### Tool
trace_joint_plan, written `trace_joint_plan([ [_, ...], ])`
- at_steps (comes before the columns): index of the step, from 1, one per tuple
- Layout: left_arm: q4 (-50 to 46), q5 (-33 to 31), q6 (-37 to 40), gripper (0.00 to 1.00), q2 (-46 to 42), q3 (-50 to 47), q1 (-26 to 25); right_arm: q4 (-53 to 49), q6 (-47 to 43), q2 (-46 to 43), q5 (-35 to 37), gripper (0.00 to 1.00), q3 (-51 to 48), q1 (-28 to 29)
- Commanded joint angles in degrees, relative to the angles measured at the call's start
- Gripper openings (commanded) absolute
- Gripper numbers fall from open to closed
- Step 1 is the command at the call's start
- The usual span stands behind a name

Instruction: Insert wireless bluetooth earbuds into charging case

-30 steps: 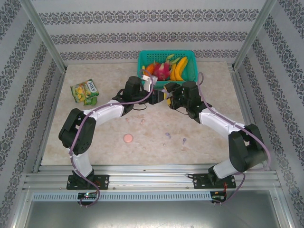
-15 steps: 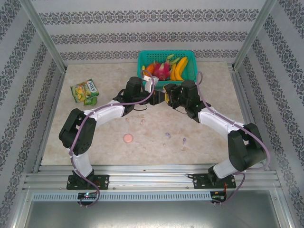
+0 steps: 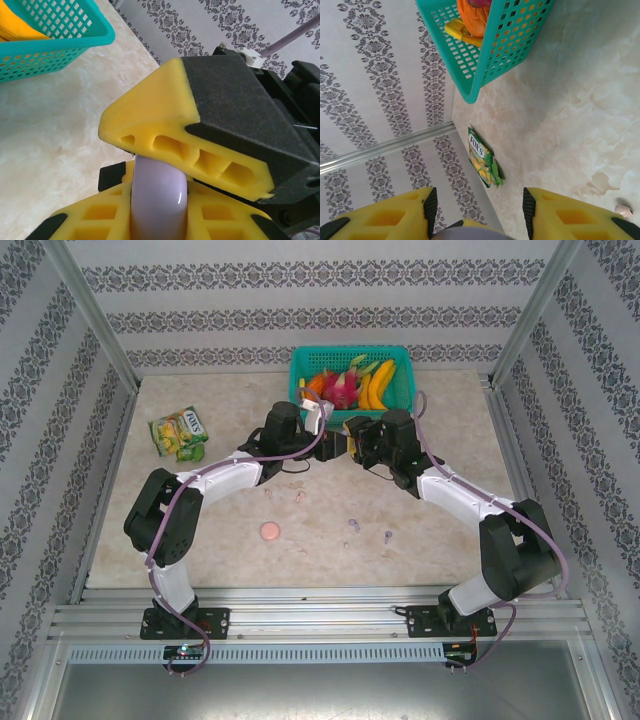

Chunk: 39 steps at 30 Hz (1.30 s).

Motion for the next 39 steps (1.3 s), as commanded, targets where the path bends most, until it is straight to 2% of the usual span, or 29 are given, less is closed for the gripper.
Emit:
trace_joint_plan([
  [1, -2.09, -1.14, 2.34, 0.31, -1.06, 0.49, -0.62, 2.94, 0.56, 0.19, 0.85, 0.39, 0.24, -0.06],
  [4, -2.00, -1.27, 2.27, 0.38, -1.09, 0.46, -0.55, 2.95, 0.56, 0.12, 0.84, 0.39, 0.10, -0.04],
  [18, -0.65, -2.42, 1.66, 0.51, -2.12, -0.07, -0.29, 3.03, 0.65, -0.22, 0.77, 0.39, -1.37, -0.66],
  [21, -0.26, -2.36, 1.44, 0.49, -2.04, 0.09, -0.20, 3.07, 0.65, -0.38, 0.80, 0.39, -1.50, -0.72],
  [26, 0.85, -2.31, 0.89, 0.40, -2.19, -0.38, -0.05, 3.04, 0.56, -0.63, 0.83, 0.39, -1.79, -1.05],
  [32, 2.04, -2.21, 0.16, 0.33, -2.23, -0.67, 0.24, 2.91, 0.56, -0.80, 0.72, 0.39, -2.07, -1.16],
  [36, 2.44, -2.10, -0.24, 0.33, -2.38, -0.61, 0.23, 2.80, 0.58, -0.82, 0.74, 0.39, -2.16, -1.22],
  [39, 2.45, -2.29, -0.28, 0.41, -2.69, -0.68, 0.33, 2.85, 0.56, -0.74, 0.70, 0.39, -2.19, -1.38],
])
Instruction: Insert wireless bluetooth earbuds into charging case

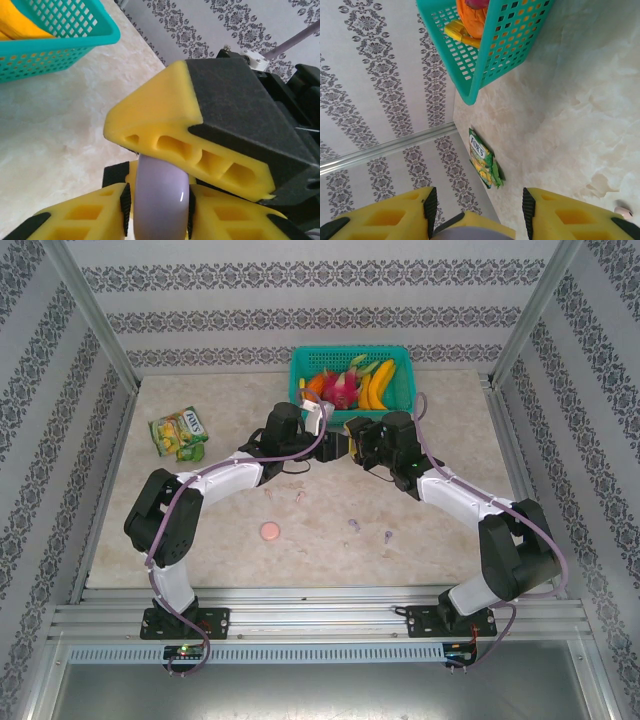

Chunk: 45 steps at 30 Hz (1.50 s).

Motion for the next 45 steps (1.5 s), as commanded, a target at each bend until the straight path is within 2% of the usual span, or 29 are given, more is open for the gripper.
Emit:
trace_joint_plan([
  [1, 2.77, -0.80, -0.36, 0.44, -2.70, -0.67, 0.50, 1.06, 0.39, -0.76, 0.70, 0.39, -0.93, -0.90],
  [5, 2.85, -1.10, -0.36, 0.47, -3.06, -0.98, 0.76, 1.11, 0.47, -0.89, 0.71, 0.39, -1.08, -1.13],
  [11, 3.64, -0.72, -0.88, 0.44, -2.67, -1.06, 0.90, 1.09, 0.39, -0.86, 0.56, 0.39, -1.13, -1.16],
  [25, 5.82, 1.85, -3.26, 0.44, 0.10, 0.07, 0.79, 1.71, 0.39, -0.37, -0.24, 0.39, -0.69, -1.03],
  [29, 6.14, 1.94, -3.57, 0.40, 0.50, 0.08, 0.70, 1.72, 0.39, -0.44, -0.24, 0.39, -0.68, -0.99],
  [36, 6.37, 2.12, -3.88, 0.40, 1.24, -0.05, 0.61, 1.86, 0.43, -0.34, -0.35, 0.39, -0.69, -0.99],
  [45, 7.02, 1.68, -4.27, 0.27, 1.24, -0.11, 0.62, 1.91, 0.43, -0.40, -0.35, 0.39, -0.92, -0.97],
])
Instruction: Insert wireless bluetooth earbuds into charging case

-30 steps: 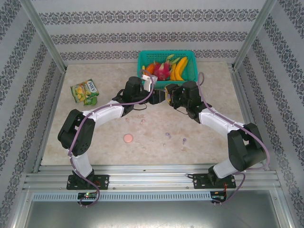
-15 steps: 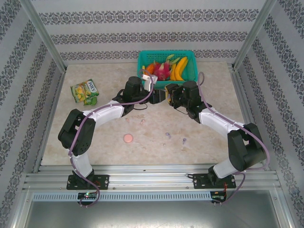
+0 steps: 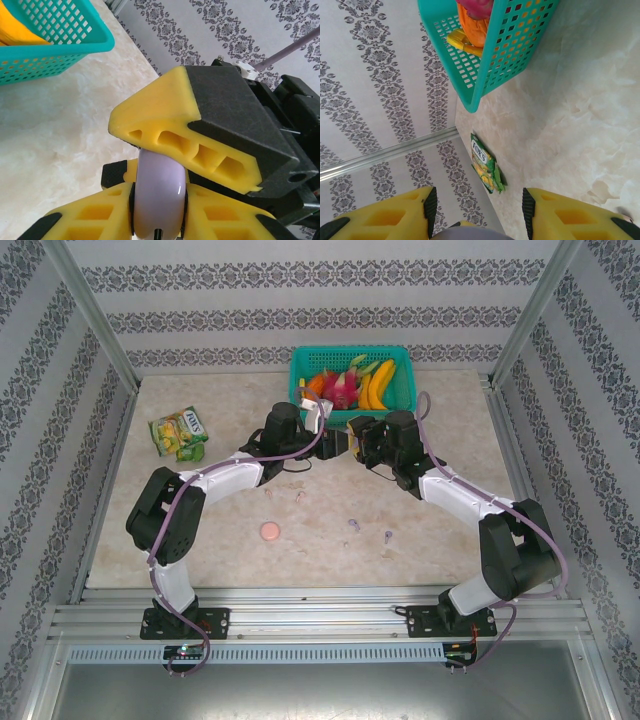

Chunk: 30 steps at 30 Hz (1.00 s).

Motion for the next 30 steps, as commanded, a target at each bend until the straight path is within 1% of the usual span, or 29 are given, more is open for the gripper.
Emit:
trace_joint_plan([
  [1, 2.93, 0.28, -0.47, 0.25, 0.32, 0.31, 0.24, 1.57, 0.39, -0.44, -0.32, 0.39, -0.82, -0.33],
  [5, 3.42, 0.30, -0.81, 0.20, 0.34, 0.27, 0.23, 1.58, 0.39, -0.45, -0.48, 0.39, -0.68, -0.35],
  [7, 3.88, 0.38, -1.23, 0.18, 0.42, 0.28, 0.22, 1.58, 0.39, -0.62, -0.60, 0.41, -0.73, -0.33],
  [12, 4.59, 0.23, -1.81, 0.14, 0.39, 0.04, 0.31, 1.95, 0.22, -1.04, -1.25, 0.53, -0.50, -1.11],
  [16, 4.50, 0.04, -2.00, 0.11, 0.03, -0.33, 0.46, 2.08, -1.11, -3.11, -2.63, 0.70, -1.04, -3.60],
  [20, 4.64, 0.80, -2.63, 0.09, -0.44, -0.87, 1.57, 1.29, -5.23, -7.73, -4.27, 0.76, -3.67, -7.66],
  [22, 4.20, 1.98, -2.74, 0.09, -0.77, -0.74, 2.24, 0.35, -8.64, -10.22, -6.00, 0.77, -5.20, -10.04],
  [25, 3.07, 5.07, -2.71, 0.08, -1.23, -0.17, 3.63, 0.69, -17.07, -13.18, -9.90, 0.78, -8.23, -13.82],
  [27, 1.66, 7.22, -2.52, 0.08, -1.37, 0.61, 4.49, 1.44, -25.00, -15.31, -12.06, 0.78, -9.75, -15.39],
  [30, -0.83, 9.62, -1.40, 0.08, -1.68, 1.62, 4.98, 0.58, -38.18, -17.63, -14.75, 0.78, -9.85, -15.06],
])
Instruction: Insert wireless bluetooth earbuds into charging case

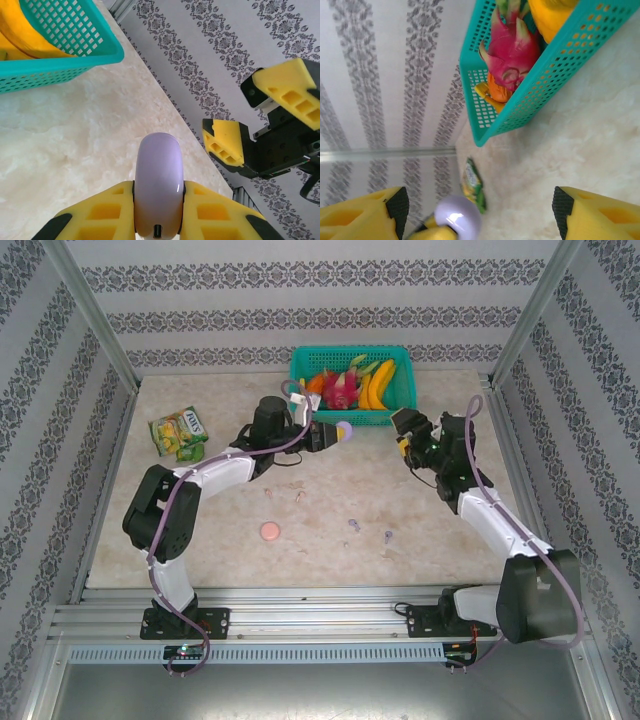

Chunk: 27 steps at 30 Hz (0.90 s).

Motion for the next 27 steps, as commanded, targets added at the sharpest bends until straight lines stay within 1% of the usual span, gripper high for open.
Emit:
trace_joint_plan([
  [1, -2.36, 5.05, 0.93, 0.08, -1.84, 1.74, 0.70, 0.69, -19.18, -2.78, -5.98, 0.78, -0.68, 0.84],
  [3, -3.66, 6.61, 1.32, 0.08, -2.03, 2.27, 0.70, 0.72, -24.03, -2.91, -7.55, 0.78, -0.69, 1.42],
  [5, -4.28, 7.64, 1.58, 0.08, -2.18, 2.39, 0.69, 0.94, -26.55, -2.28, -9.17, 0.78, -0.35, 1.95],
  [9, -4.83, 8.90, 1.55, 0.08, -2.67, 1.97, 0.68, 1.17, -29.83, 0.56, -12.12, 0.77, 0.99, 4.21],
  [12, -4.99, 9.43, 1.45, 0.07, -2.99, 1.77, 0.69, 0.02, -32.04, 3.35, -12.81, 0.76, 2.60, 6.44],
  [18, -6.02, 10.21, 2.01, 0.07, -3.63, 1.68, 0.71, 0.72, -32.29, 7.66, -12.55, 0.74, 4.11, 8.35],
  [27, -5.85, 10.22, 2.20, 0.06, -3.87, 1.19, 0.64, 0.21, -32.16, 9.91, -10.93, 0.71, 4.54, 8.38],
])
